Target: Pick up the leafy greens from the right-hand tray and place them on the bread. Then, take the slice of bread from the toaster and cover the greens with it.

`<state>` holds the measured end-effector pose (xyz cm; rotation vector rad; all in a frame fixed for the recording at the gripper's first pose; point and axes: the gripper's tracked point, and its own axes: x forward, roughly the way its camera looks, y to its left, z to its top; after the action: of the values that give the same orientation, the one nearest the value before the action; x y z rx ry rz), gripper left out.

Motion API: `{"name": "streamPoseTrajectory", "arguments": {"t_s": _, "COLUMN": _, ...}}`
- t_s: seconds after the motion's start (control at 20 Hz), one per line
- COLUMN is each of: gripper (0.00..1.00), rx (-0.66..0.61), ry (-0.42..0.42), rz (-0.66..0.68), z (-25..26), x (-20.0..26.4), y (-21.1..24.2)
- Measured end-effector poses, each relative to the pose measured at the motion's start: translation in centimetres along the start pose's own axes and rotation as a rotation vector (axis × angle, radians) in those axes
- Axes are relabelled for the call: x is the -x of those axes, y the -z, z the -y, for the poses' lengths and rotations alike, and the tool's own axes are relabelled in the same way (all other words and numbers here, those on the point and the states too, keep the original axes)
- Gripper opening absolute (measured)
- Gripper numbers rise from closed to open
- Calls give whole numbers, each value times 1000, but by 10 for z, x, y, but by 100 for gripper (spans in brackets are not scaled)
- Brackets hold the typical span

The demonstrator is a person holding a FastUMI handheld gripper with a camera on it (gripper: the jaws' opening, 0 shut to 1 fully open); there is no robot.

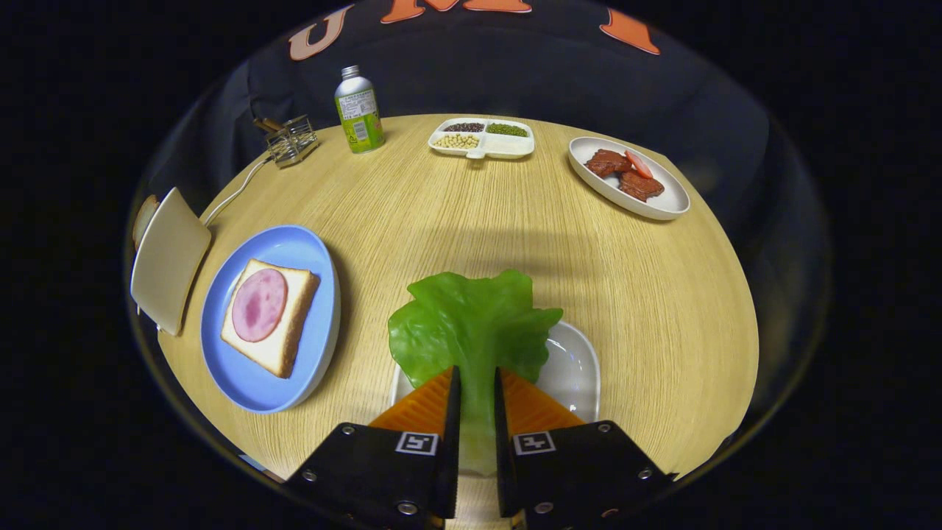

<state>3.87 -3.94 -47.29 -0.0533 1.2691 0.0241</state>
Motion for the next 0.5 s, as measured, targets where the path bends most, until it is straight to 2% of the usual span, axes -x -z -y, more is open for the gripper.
{"name": "streamPoseTrajectory", "arguments": {"t_s": 0.15, "gripper": 15, "rx": -39, "ry": -20, "rz": -10, "z": 2, "x": 0, "y": -1}}
{"name": "streamPoseTrajectory", "arguments": {"t_s": 0.3, "gripper": 8, "rx": -124, "ry": -80, "rz": -8, "z": -4, "x": 5, "y": -5}}
{"name": "streamPoseTrajectory", "arguments": {"t_s": 0.5, "gripper": 8, "rx": -144, "ry": -106, "rz": 29, "z": -8, "x": 20, "y": -17}}
